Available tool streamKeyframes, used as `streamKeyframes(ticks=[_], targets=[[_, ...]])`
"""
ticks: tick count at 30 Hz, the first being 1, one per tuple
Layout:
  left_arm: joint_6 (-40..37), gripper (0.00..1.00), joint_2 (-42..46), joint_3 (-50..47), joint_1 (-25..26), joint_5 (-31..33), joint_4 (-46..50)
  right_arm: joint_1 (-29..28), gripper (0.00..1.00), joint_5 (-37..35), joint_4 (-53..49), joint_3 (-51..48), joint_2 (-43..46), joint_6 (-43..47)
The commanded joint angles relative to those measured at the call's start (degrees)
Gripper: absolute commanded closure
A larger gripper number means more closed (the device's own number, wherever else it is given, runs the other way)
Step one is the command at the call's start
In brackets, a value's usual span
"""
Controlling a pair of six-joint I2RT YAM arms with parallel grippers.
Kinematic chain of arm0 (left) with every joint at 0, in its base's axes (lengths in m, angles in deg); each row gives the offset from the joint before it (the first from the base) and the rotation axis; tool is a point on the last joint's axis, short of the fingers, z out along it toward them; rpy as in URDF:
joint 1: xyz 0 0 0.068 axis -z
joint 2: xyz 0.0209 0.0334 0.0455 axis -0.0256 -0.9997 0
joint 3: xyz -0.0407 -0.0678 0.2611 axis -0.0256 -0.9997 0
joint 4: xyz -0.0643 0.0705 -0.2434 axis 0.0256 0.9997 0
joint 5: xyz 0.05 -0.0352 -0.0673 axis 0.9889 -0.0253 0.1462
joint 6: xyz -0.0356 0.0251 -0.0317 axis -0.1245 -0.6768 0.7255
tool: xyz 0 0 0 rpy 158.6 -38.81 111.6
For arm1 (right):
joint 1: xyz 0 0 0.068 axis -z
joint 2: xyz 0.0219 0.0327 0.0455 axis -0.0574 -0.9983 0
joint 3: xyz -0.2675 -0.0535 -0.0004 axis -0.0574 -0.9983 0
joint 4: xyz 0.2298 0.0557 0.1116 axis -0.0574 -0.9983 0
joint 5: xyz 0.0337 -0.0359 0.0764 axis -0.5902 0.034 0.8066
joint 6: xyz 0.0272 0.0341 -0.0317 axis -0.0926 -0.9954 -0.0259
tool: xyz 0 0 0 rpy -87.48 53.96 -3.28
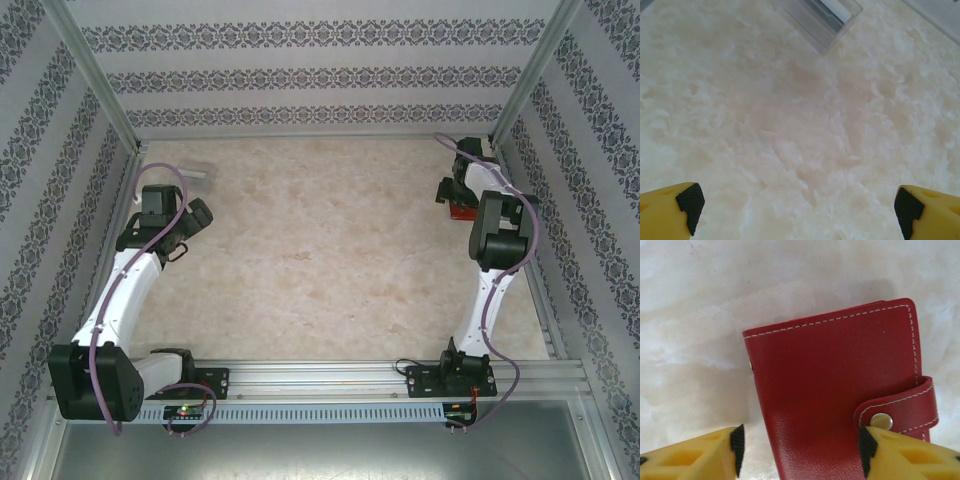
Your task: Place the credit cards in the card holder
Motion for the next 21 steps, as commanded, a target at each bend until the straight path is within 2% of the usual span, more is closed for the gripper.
streamKeyframes(ticks=[1,4,7,13,15,17,19,21], targets=[[0.8,0.01,-0.8,1.8,-0.5,-1.0,1.9,-0.2,0.43,-0.5,-5.5,3.0,-1.3,1.3],[0.9,0.01,-1.5,2.6,-0.6,-0.9,3.4,-1.0,0.52,-1.5,-8.3,6.1,-3.8,1.6],[0.4,0.01,-1.9,2.4,-0.5,-1.0,3.3,-1.6,0.71,-3.2,-11.1,8.8,-5.7,2.0],[-0.3,0.01,-1.8,2.7,-0.5,-0.9,4.6,-2.5,0.84,-6.6,-11.1,8.3,-5.3,2.4],[-0.6,0.01,-1.9,3.0,-0.6,-1.0,4.8,-2.5,0.84,-7.5,-11.5,8.5,-5.3,2.6],[-0.9,0.01,-1.8,3.6,-0.5,-1.0,6.0,-2.8,0.66,-8.7,-11.7,8.5,-5.3,2.9],[-1.1,0.01,-1.5,3.6,-0.5,-1.0,6.1,-2.9,0.64,-9.1,-12.0,8.7,-5.5,3.2],[-1.6,0.0,-1.1,3.5,-0.5,-0.9,5.7,-2.8,0.67,-9.0,-12.7,9.3,-6.1,3.1]])
